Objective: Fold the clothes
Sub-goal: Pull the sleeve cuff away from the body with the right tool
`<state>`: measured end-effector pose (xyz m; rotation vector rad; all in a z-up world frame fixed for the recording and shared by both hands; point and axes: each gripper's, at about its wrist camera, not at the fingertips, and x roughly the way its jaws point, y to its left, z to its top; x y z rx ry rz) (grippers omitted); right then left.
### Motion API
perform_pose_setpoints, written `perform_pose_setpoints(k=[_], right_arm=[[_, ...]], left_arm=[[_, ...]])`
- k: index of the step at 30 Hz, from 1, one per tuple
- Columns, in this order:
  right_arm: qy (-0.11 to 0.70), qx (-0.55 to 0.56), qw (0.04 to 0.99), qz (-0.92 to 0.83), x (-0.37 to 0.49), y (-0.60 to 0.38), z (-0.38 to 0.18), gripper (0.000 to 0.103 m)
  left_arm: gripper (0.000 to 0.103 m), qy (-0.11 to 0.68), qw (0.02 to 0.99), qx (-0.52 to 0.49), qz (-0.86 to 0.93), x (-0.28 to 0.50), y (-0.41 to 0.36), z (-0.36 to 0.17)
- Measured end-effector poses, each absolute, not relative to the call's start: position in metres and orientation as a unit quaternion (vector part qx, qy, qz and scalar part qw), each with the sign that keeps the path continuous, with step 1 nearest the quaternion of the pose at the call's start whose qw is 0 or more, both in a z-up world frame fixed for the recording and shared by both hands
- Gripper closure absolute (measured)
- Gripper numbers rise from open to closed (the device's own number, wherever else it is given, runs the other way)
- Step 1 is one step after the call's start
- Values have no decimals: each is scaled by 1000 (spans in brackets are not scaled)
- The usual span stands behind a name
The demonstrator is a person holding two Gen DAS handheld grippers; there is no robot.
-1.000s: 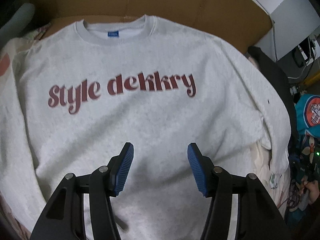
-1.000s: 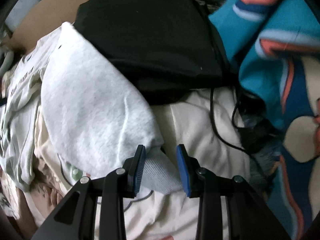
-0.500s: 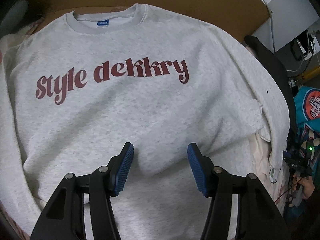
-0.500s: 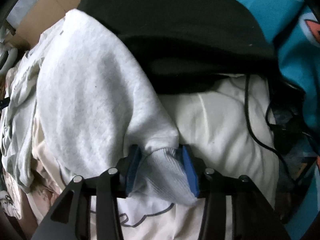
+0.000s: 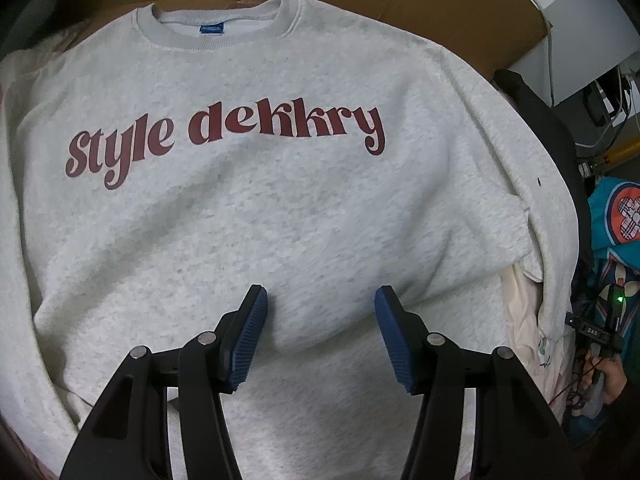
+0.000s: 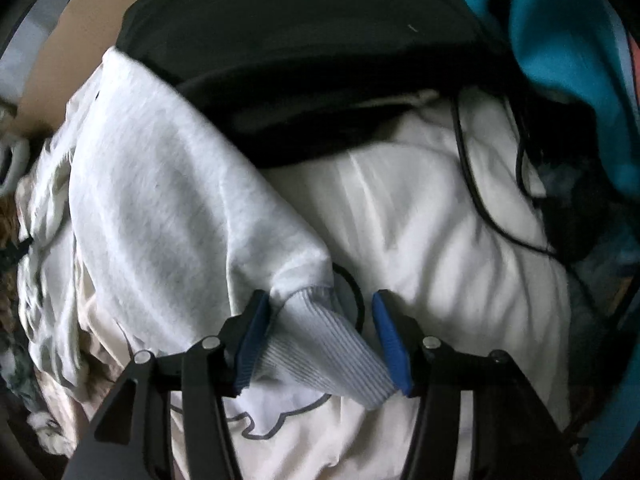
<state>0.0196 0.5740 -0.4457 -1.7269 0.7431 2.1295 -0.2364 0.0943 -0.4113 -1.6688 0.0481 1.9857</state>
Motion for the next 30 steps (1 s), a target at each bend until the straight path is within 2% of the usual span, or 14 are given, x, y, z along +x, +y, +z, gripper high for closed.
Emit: perform_pose_setpoints(k=[1, 2, 3, 6, 14, 25, 30], right_arm=[[257, -602, 147, 742, 18, 573, -445, 56], [252, -604, 141, 743, 16, 571, -443, 66], [247, -606, 136, 744, 14, 568, -442, 72], [219, -616, 136, 745, 7, 563, -432, 83], [155, -624, 139, 753, 3, 545, -388, 86], [88, -598, 157, 781, -16, 518, -287, 87], [82, -584, 166, 790, -29, 507, -234, 87]], left_arm=[[46, 18, 270, -620, 737, -237, 95, -412], [46, 18, 271, -619, 737, -237, 95, -411], [46, 18, 271, -619, 737, -237, 95, -411], [46, 16, 272, -618, 737, -239, 93, -410], [46, -16, 271, -612, 742, -242, 87, -405], [46, -67, 274, -611, 740, -239, 90, -391], [46, -90, 280, -601, 744, -235, 95, -379]])
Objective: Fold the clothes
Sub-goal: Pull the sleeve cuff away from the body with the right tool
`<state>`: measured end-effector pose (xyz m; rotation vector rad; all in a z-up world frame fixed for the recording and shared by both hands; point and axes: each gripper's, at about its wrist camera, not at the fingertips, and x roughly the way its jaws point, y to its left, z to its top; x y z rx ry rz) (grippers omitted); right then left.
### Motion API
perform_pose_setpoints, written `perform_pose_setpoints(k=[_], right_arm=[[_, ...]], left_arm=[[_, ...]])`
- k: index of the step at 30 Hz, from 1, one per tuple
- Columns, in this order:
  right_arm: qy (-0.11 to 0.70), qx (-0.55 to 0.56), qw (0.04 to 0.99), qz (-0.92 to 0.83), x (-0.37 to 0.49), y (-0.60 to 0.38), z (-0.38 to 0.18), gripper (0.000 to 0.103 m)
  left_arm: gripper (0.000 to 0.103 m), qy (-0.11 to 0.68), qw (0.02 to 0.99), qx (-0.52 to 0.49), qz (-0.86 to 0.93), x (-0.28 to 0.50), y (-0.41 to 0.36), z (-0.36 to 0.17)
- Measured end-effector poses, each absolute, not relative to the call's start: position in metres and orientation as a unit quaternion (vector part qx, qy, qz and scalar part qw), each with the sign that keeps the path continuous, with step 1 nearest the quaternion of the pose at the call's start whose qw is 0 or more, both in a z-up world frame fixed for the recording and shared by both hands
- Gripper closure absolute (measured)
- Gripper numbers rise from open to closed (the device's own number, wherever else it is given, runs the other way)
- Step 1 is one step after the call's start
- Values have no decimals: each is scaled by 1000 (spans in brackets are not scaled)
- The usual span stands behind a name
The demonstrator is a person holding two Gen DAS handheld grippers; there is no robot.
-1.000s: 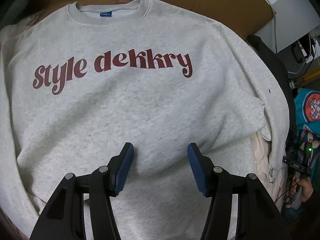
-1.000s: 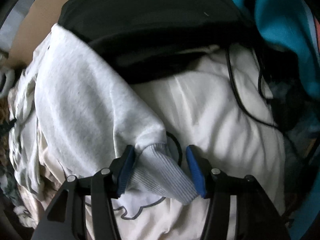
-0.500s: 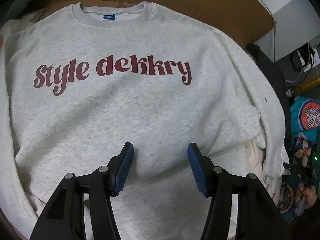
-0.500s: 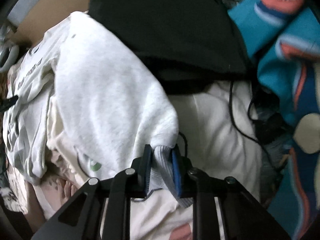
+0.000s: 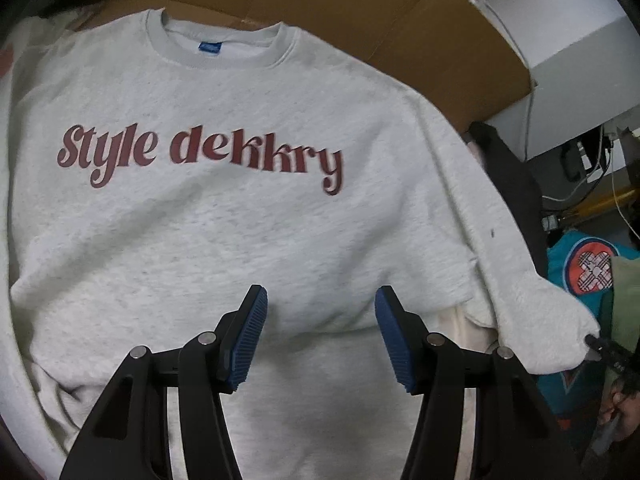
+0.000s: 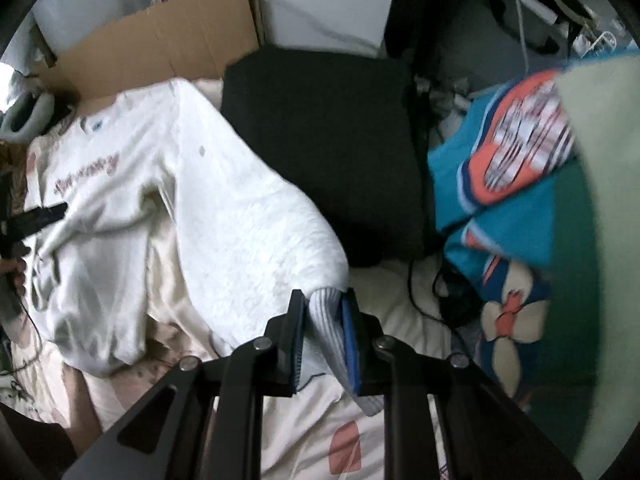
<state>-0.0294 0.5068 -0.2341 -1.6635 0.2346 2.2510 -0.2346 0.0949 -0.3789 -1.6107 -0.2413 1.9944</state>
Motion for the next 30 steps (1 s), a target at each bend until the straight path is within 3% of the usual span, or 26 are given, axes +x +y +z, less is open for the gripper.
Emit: perform_pose_setpoints(k=[20, 30], right_arm=[[-60, -570, 156, 805, -92, 486, -100, 88], [-88, -570, 158, 802, -135, 501, -46, 88]], left_arm=[[46, -120, 249, -607, 745, -234, 88, -381], [46, -127, 246, -604, 747, -239, 87, -384]])
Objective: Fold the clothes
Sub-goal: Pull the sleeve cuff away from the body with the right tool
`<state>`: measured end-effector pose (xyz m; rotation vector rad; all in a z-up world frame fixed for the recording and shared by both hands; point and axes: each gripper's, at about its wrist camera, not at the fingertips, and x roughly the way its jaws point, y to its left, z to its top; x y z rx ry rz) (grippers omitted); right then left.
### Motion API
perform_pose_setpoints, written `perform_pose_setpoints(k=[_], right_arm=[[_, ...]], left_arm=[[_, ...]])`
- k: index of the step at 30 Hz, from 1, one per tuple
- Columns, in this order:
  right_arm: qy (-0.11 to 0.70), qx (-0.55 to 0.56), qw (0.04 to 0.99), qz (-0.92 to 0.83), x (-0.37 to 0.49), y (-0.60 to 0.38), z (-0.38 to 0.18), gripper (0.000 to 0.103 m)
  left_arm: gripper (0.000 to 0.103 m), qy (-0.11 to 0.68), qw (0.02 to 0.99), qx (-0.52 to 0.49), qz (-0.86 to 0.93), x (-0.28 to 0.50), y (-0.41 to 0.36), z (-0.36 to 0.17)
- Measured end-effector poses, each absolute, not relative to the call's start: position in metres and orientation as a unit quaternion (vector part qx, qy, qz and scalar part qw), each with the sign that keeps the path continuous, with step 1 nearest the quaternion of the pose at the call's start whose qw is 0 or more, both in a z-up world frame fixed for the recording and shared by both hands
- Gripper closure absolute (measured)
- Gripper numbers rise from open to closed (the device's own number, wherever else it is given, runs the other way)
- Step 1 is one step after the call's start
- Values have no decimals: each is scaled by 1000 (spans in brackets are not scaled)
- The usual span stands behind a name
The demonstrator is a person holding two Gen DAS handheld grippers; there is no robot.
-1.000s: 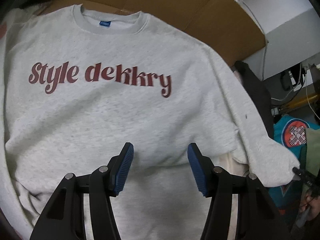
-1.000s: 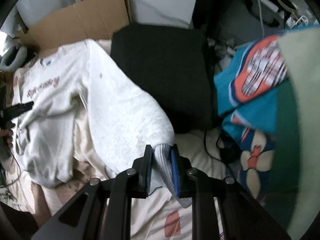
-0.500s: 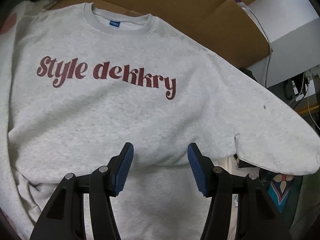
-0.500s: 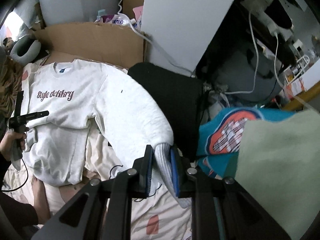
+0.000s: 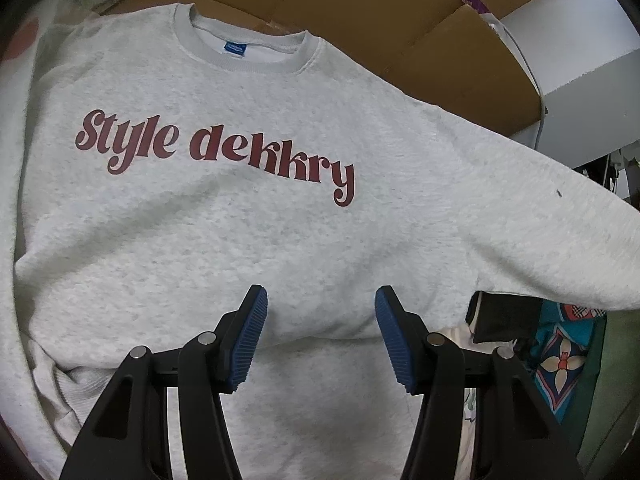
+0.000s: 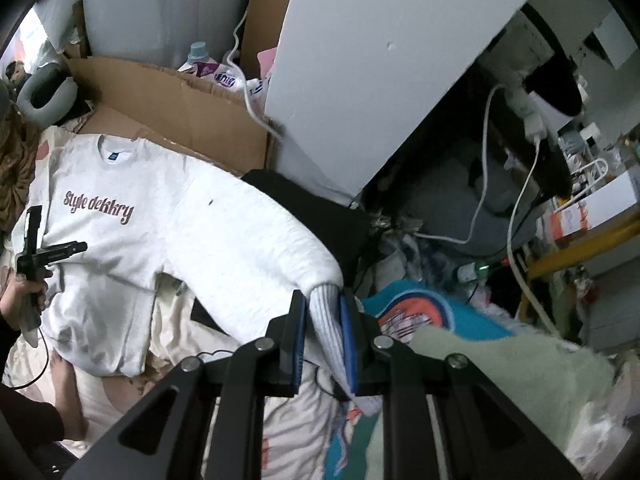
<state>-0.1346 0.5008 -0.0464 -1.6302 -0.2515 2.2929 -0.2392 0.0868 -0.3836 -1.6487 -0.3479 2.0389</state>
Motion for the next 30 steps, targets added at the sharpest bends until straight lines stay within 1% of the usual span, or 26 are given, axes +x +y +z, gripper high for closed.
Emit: perform_pose_setpoints(k=[4, 10, 12, 16, 23, 30], right_arm=[[-76, -593, 166, 784, -149, 521, -48, 88], [-76, -640, 180, 743, -170, 569, -84, 88], [-64, -660, 188, 724, -176, 590, -101, 88], [-66, -692, 202, 690, -183, 618, -136, 88], [-100, -737, 226, 630, -194, 651, -202, 88], [-109, -753, 249, 599, -211, 673, -265, 87]], left_arm=[[46, -131, 243, -606, 746, -240, 86, -387], [46, -134, 237, -605, 748, -244, 78, -387], [46, -138, 233, -603, 750, -246, 75, -386], [46, -139, 225, -605, 751, -248, 69, -390], [46, -131, 218, -613, 748, -246, 66, -396], [46, -117, 223, -614, 748, -249, 70, -394]])
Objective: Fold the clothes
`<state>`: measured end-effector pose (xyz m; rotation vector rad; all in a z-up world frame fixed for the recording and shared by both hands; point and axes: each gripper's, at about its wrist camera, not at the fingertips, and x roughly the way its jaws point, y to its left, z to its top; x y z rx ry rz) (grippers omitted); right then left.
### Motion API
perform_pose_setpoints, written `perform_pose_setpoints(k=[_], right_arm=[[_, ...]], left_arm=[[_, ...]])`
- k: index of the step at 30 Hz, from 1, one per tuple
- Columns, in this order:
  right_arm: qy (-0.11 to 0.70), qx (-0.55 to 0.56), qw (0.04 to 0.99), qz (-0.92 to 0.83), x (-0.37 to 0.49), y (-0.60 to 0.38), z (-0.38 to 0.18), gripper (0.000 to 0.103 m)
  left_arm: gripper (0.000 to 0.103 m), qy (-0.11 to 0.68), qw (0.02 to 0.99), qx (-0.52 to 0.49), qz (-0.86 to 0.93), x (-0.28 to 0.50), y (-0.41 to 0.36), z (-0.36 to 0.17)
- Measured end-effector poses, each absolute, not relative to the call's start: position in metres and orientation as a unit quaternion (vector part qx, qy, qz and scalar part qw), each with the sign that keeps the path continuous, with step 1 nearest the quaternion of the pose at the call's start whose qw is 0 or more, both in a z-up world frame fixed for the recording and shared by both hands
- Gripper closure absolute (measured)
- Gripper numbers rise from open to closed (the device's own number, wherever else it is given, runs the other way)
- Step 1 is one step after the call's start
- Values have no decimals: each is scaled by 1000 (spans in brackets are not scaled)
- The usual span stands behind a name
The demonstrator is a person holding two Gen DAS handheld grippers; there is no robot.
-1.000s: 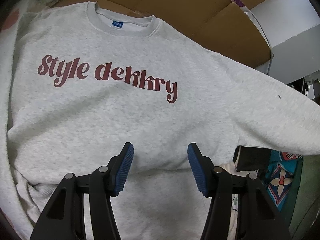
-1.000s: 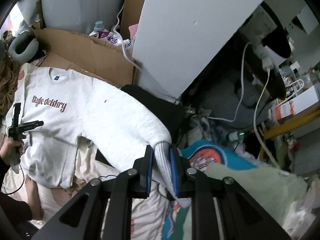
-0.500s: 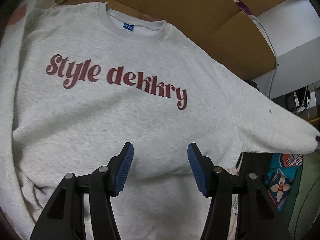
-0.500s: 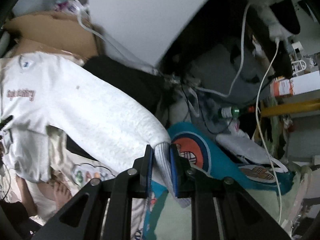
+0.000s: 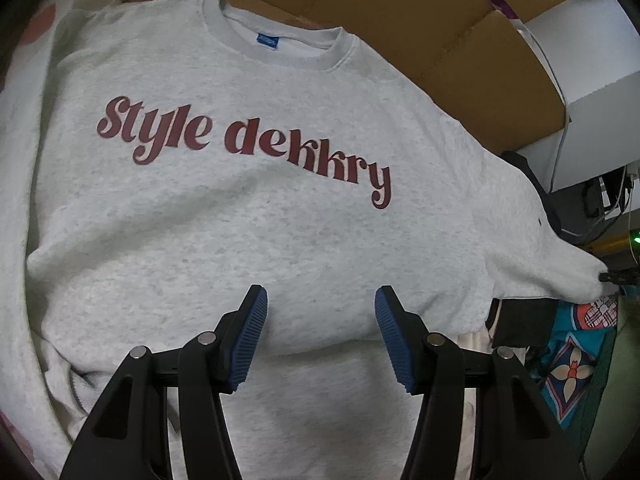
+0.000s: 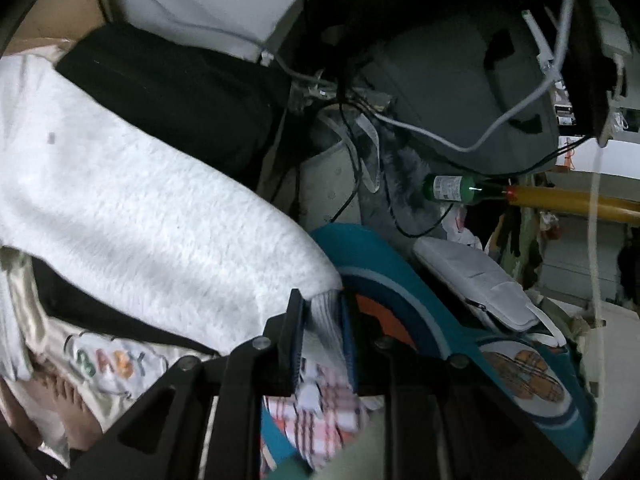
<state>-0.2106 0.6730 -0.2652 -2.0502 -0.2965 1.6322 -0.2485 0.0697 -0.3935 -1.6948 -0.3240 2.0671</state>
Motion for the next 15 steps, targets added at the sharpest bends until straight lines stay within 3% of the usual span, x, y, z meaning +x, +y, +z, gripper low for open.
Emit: perform_pose_setpoints(k=[4, 11, 13, 15], right_arm=[[-103, -759, 258, 589, -212, 685, -296, 86], [-86, -750, 278, 594, -212, 701, -321, 76], [-78, -736, 284, 609, -213, 701, -315, 70], [-72, -716, 291, 630, -215, 700, -303, 57]], left_arm=[[46, -106, 223, -616, 748, -249, 71, -394], [46, -90, 219, -622, 747, -246, 73, -398], [46, -86, 225, -622, 745, -244, 78, -398], [46, -80, 232, -621, 744, -243, 85, -397]])
